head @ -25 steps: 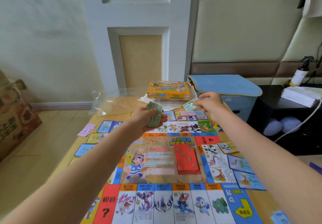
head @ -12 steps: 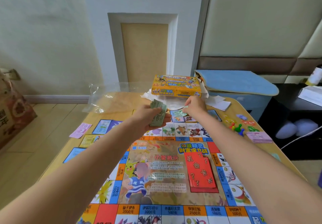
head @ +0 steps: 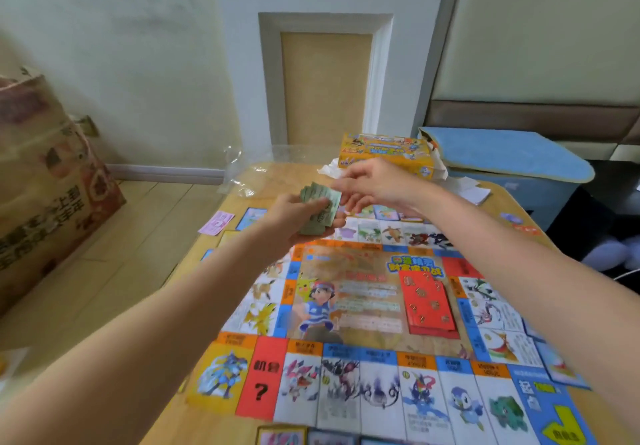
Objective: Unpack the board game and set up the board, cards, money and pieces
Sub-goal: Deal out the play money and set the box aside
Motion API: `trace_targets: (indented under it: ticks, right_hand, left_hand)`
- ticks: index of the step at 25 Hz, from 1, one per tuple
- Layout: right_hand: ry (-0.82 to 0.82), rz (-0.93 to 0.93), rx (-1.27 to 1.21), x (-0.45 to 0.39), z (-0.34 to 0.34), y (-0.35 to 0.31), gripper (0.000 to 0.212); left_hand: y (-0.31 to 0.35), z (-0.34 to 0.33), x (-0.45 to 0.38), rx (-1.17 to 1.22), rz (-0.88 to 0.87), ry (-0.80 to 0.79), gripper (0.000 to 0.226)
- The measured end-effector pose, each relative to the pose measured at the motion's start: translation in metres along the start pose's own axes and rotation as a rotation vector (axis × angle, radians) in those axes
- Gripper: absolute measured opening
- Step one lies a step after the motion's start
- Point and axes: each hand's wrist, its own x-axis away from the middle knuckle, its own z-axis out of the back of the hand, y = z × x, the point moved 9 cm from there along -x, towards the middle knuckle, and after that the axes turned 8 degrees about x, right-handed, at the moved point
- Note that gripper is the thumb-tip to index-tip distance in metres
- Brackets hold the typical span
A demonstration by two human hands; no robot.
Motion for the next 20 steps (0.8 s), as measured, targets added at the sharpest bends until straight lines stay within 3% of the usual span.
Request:
trace_targets:
  ticks: [4,11,16,20]
  right_hand:
    - [-0.06,0.063,-0.003,-0.001,-0.05,-0.036,0.012]
    - [0.003,-0.054,-0.094,-0.03,-0.111,-0.048,0.01]
    - [-0.182,-0.119,0.185,-0.047,-0.173,-0.054,0.012]
    - [-0.166,-0.153,0.464,-0.076,-0.191,-0.049,0.034]
  left_hand:
    - [0.02,0.051,0.037,-0.037,-0.061,0.071,0.008]
    - [0.056,0.147,0.081,-0.077,-0.167,0.313,0.015]
    - [0.05,0.207,0.099,-0.094,-0.138,0.495,0.012]
    - [0.035,0.222,0.099,-0.096,-0.086,0.504,0.013]
